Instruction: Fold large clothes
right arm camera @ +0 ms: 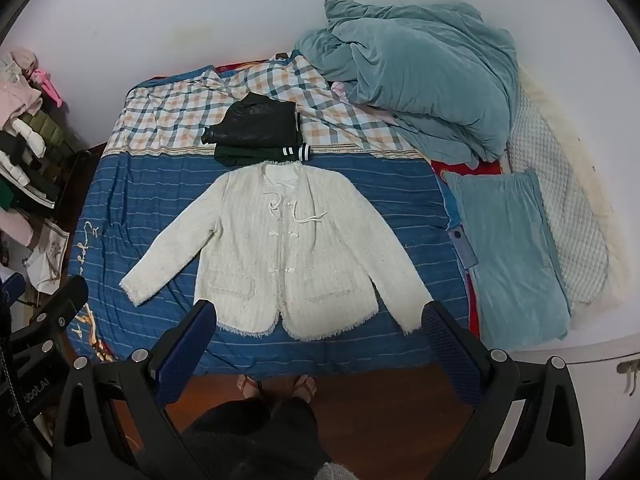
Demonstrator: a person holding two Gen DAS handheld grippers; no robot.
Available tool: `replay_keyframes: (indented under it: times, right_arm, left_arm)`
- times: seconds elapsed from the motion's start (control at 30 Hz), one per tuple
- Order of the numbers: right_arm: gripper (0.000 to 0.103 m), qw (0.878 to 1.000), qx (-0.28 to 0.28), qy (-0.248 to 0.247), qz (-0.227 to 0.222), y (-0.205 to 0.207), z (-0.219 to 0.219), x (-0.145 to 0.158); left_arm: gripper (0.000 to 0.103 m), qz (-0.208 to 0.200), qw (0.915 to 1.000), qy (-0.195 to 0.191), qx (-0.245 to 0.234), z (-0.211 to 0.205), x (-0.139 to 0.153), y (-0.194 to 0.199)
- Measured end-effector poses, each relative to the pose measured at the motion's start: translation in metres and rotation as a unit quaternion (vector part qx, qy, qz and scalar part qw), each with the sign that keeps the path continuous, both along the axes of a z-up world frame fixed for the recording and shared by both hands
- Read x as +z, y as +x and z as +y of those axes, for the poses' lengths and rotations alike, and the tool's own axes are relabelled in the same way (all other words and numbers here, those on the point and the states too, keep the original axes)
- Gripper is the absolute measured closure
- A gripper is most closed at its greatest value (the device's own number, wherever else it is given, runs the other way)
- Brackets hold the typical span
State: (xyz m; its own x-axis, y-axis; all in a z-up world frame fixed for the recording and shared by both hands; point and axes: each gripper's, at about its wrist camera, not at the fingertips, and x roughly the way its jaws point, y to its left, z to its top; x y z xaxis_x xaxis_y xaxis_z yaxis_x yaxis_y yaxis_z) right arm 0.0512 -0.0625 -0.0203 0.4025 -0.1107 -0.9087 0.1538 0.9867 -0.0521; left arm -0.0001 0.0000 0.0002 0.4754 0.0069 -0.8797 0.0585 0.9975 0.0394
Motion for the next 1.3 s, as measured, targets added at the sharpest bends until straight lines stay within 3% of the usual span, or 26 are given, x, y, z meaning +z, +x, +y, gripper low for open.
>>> replay_keyframes:
  times: [1.3]
  right_arm:
    - [0.0, 1.0, 0.002, -0.012, -0.004, -0.002, -0.001, 0.016]
  left_arm:
    - [0.0, -0.005, 1.0, 0.003, 0.001, -0.001, 0.004, -0.001]
